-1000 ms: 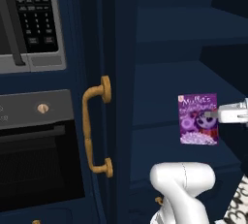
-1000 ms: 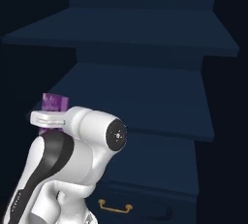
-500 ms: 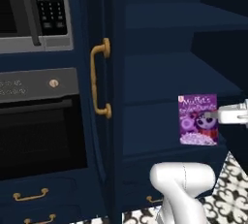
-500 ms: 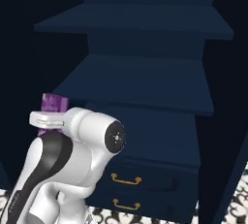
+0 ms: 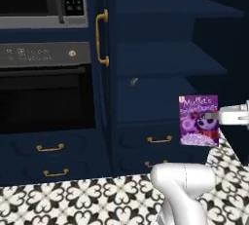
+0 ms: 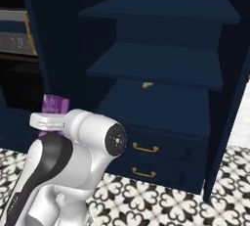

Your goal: Pick the cereal and place it on the digital scale for weighing, and close the cabinet.

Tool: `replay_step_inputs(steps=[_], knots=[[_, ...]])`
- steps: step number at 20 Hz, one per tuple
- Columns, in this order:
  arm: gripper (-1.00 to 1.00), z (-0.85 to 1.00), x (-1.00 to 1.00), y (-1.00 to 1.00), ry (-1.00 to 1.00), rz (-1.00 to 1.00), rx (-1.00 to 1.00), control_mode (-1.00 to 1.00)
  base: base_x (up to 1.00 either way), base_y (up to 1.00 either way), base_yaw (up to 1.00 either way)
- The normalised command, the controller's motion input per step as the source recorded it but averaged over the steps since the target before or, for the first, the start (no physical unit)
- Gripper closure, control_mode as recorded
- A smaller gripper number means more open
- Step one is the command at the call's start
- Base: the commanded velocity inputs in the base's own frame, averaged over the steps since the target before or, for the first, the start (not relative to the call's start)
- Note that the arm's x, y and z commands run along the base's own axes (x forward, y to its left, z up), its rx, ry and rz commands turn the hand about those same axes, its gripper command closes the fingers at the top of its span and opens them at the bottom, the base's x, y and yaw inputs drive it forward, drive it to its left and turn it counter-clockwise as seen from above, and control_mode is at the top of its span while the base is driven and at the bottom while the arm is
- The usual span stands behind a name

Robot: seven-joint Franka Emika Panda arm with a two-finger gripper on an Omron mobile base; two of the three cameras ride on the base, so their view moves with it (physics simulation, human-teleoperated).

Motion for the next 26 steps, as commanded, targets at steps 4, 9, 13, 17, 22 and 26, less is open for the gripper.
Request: replay_step_inputs(steps=[4,9,13,17,22,26], knots=[[1.00,0.00,0.00,0.00,0.00,0.00,0.00,1.00,-0.74,-0.17,0.60],[1.00,0.00,0.00,0.00,0.00,0.00,0.00,1.00,-0.44,-0.10,0.80],[1.00,0.00,0.00,0.00,0.00,0.00,0.00,1.00,-0.04,0.00,0.93],[1.00,0.00,0.00,0.00,0.00,0.00,0.00,1.00,0.00,0.00,0.98],[1.00,0.00,0.00,0.00,0.00,0.00,0.00,1.00,0.00,0.00,1.00],[1.00,0.00,0.00,0.00,0.00,0.00,0.00,1.00,0.00,0.00,1.00]])
